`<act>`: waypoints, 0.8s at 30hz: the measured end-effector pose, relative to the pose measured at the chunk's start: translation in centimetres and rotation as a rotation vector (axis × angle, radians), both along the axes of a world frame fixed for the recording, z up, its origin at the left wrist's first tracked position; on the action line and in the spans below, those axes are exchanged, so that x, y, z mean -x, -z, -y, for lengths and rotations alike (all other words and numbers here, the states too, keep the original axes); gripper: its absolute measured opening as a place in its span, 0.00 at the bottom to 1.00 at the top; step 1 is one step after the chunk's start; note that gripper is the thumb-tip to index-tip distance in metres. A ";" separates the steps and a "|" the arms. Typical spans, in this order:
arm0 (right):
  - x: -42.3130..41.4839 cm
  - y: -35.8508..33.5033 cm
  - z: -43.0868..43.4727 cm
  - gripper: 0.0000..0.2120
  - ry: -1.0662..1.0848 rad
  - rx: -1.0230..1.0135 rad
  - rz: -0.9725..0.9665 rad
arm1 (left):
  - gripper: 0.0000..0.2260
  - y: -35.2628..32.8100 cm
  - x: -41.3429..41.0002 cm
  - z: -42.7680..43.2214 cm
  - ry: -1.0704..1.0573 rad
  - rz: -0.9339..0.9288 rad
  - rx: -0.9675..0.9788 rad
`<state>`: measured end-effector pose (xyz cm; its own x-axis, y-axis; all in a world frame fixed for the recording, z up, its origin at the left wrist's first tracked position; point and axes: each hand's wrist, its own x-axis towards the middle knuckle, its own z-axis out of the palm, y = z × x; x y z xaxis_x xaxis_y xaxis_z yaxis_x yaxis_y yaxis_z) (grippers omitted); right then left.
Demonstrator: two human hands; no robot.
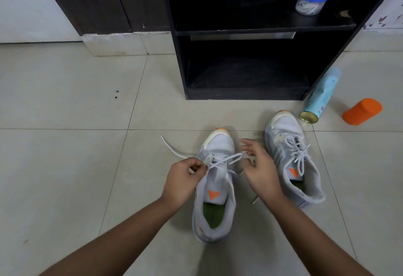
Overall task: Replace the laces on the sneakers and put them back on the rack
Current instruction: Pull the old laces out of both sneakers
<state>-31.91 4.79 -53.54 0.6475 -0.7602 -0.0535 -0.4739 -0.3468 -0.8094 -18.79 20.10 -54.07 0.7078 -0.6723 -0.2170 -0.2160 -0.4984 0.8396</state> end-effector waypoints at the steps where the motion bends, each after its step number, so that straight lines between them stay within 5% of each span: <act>1: -0.3 -0.5 -0.6 0.18 -0.105 0.143 -0.006 | 0.05 0.0 0.0 0.1 0.002 -0.003 0.008; 6: -2.6 -1.2 -3.3 0.08 -0.387 0.643 -0.263 | 0.06 0.0 0.0 0.1 0.003 -0.021 0.032; 8: -2.3 -0.9 -2.8 0.04 -0.359 0.607 -0.211 | 0.06 0.1 0.0 -0.1 -0.011 -0.034 0.036; 11: -0.9 -1.4 -0.8 0.02 -0.098 0.258 -0.072 | 0.05 0.2 -0.1 -0.2 -0.022 -0.058 0.040; 13: 0.0 -1.2 0.9 0.00 0.066 0.135 -0.148 | 0.05 0.3 -0.1 -0.2 -0.023 -0.062 0.035; 15: 0.4 -0.9 1.4 0.09 0.057 0.285 -0.286 | 0.05 0.5 -0.1 -0.1 -0.025 -0.064 0.031; 18: -0.8 -1.6 -1.1 0.21 -0.166 0.500 -0.244 | 0.05 0.5 -0.1 0.0 -0.026 -0.061 0.026; 24: -2.2 -1.1 -3.7 0.06 -0.364 0.680 -0.371 | 0.05 0.3 0.0 0.0 -0.010 -0.039 0.024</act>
<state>-29.75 8.54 -52.45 0.8884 -0.4518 0.0816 -0.4319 -0.8827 -0.1850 -18.81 20.07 -54.41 0.7057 -0.6705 -0.2290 -0.1776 -0.4803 0.8589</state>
